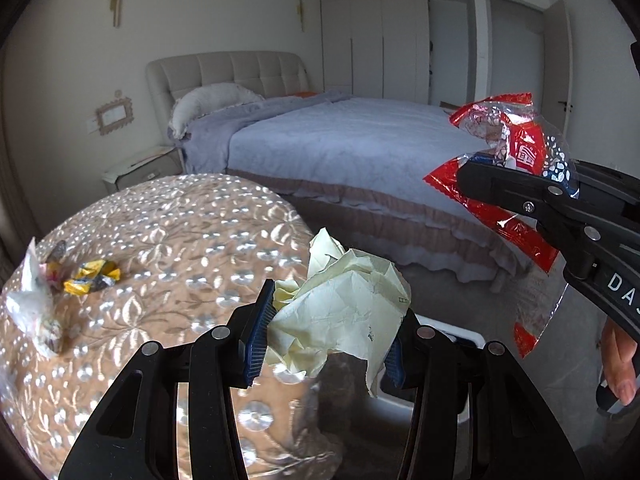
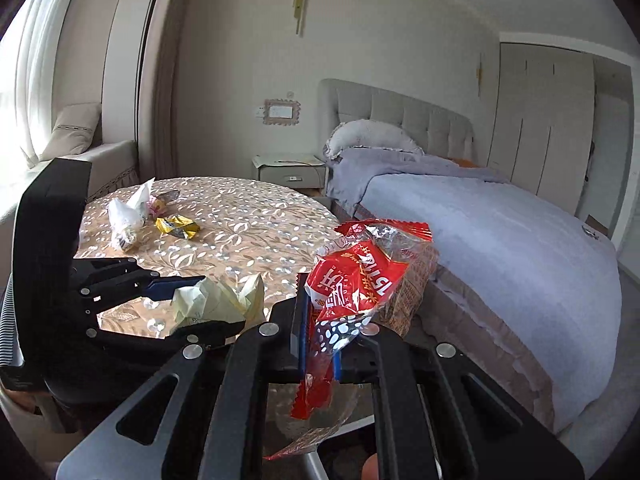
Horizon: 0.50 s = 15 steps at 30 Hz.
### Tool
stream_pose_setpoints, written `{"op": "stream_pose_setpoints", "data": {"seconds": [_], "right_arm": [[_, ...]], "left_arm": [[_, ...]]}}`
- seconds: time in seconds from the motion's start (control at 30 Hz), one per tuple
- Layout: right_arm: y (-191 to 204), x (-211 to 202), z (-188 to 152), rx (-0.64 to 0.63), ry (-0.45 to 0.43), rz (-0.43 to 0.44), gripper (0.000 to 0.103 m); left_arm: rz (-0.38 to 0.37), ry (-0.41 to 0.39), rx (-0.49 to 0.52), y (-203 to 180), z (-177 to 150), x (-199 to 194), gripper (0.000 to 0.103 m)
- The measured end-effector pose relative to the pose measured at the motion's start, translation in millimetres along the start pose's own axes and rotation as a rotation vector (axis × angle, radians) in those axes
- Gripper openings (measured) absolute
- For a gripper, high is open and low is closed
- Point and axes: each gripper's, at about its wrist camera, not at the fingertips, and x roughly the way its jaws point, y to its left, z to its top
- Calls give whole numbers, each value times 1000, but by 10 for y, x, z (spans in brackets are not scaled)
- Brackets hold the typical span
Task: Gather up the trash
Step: 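Carry the yellow paper and red wrapper over the trash bin with both tools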
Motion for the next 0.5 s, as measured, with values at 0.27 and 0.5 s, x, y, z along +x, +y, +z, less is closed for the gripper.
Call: {"op": "stream_pose_setpoints", "data": {"seconds": [0.27, 0.5], "right_arm": [[-398, 52, -370, 82, 64, -43, 10], [-716, 146, -637, 157, 104, -57, 10]], "left_arm": [[-92, 71, 88, -566, -23, 445, 46], [-184, 144, 161, -1026, -120, 861, 47]]}}
